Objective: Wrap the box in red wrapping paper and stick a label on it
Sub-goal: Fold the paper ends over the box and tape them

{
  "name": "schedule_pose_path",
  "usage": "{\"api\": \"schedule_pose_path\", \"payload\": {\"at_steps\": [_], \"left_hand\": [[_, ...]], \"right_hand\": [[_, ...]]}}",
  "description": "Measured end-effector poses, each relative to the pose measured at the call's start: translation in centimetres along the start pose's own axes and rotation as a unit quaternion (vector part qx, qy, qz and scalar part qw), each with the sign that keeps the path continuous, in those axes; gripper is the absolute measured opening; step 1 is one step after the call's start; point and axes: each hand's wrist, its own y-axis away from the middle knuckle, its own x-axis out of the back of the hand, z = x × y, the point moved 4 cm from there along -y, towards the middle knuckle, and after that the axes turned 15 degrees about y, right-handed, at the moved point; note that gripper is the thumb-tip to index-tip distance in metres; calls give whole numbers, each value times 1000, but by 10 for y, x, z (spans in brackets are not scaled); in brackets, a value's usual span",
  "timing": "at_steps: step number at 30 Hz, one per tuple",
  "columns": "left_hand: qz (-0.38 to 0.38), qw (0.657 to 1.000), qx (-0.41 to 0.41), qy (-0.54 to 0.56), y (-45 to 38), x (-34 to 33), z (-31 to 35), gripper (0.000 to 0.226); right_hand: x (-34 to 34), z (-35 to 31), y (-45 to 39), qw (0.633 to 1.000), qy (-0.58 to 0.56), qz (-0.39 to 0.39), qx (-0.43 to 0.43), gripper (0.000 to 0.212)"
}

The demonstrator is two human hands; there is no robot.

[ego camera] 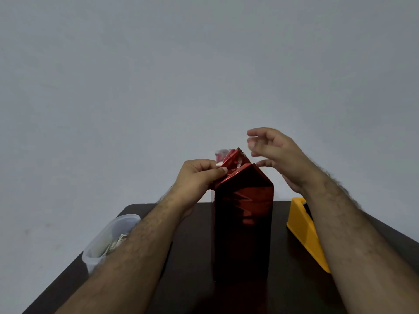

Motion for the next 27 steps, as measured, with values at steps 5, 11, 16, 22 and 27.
{"api": "schedule_pose_path", "payload": {"at_steps": [5,11,16,22,27], "left_hand": [[17,999,-34,-5,-1,-4,5,9],[49,996,-65,41,1,-8,8,20],[1,995,-82,48,3,-9,13,16],[55,991,-37,118,0,-3,16,23],[89,992,-72,50,0,9,16,8]], "right_hand": [[-10,7,3,997,-16,-69,-24,34],[-14,1,3,999,-29,4,-18,16],[-15,2,3,998,-36,33,-27,14],[-13,-2,6,998,-39,16,-52,19],[-9,-6,6,997,-11,20,-73,15]]}}
